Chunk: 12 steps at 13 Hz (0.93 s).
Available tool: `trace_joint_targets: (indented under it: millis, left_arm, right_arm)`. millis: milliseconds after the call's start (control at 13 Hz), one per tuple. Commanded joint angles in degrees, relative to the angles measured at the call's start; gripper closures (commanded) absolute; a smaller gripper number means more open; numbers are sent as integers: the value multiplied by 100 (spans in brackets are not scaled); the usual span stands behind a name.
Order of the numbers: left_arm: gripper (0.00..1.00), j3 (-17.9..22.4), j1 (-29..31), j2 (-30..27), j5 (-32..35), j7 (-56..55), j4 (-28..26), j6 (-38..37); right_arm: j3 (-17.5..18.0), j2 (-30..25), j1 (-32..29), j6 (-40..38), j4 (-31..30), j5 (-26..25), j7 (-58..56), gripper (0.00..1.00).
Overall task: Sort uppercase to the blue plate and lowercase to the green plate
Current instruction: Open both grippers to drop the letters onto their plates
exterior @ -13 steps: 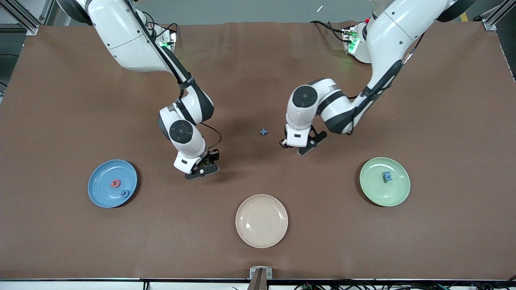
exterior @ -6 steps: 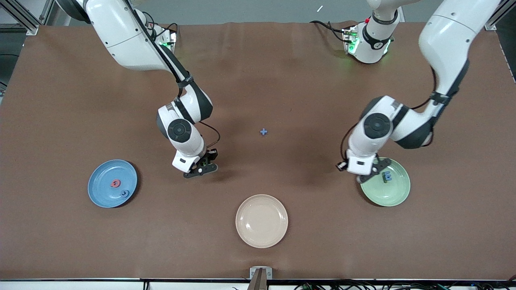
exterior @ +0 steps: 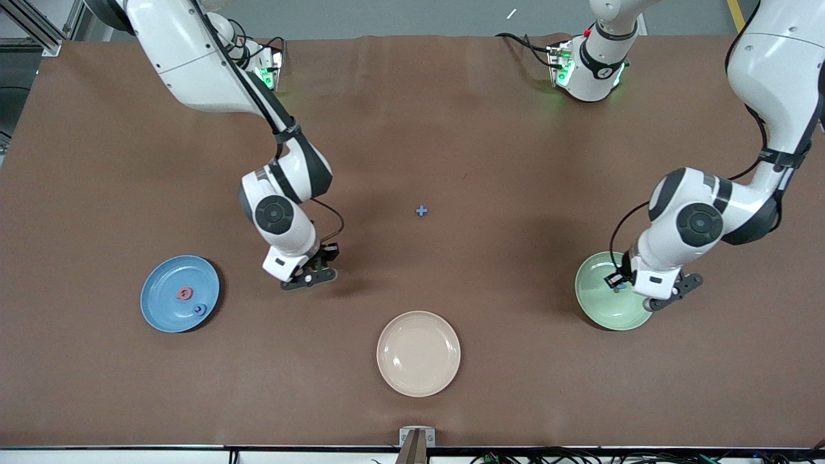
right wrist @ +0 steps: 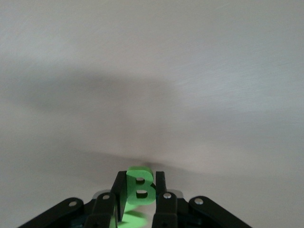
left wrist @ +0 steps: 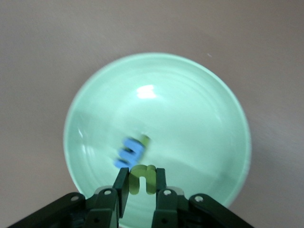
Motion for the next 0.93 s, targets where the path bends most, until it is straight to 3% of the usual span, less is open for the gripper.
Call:
trace_joint_targets:
  millis: [0,309,617,694,771,848]
  left_arm:
    - [94,-70,232,160,6,582,111,-14]
    - [89,-78,522,335,-2,1021,32,-23]
    - [87,-96,487,388,-169,1031,23,-23]
    - [88,-96,470,388,-204,1031,23,-23]
    - [88,-131,435,388,-205,1031,23,-23]
    - [88,-149,400,397,-205,1031,23,-14]
  right_arm:
    - [58,-294,-633,-172,-47,69,-694,90]
    - [58,-259,-1978,-172,146,69,-2891,90]
    - [58,-242,-2585,-163,155,60,-3834,83]
    - [58,-233,-2647,-163,155,69,-3871,67]
    - [58,-207,-2648,-128,155,69,-3880,37]
    - [58,-180,-2657,-119,164,78,-3845,25]
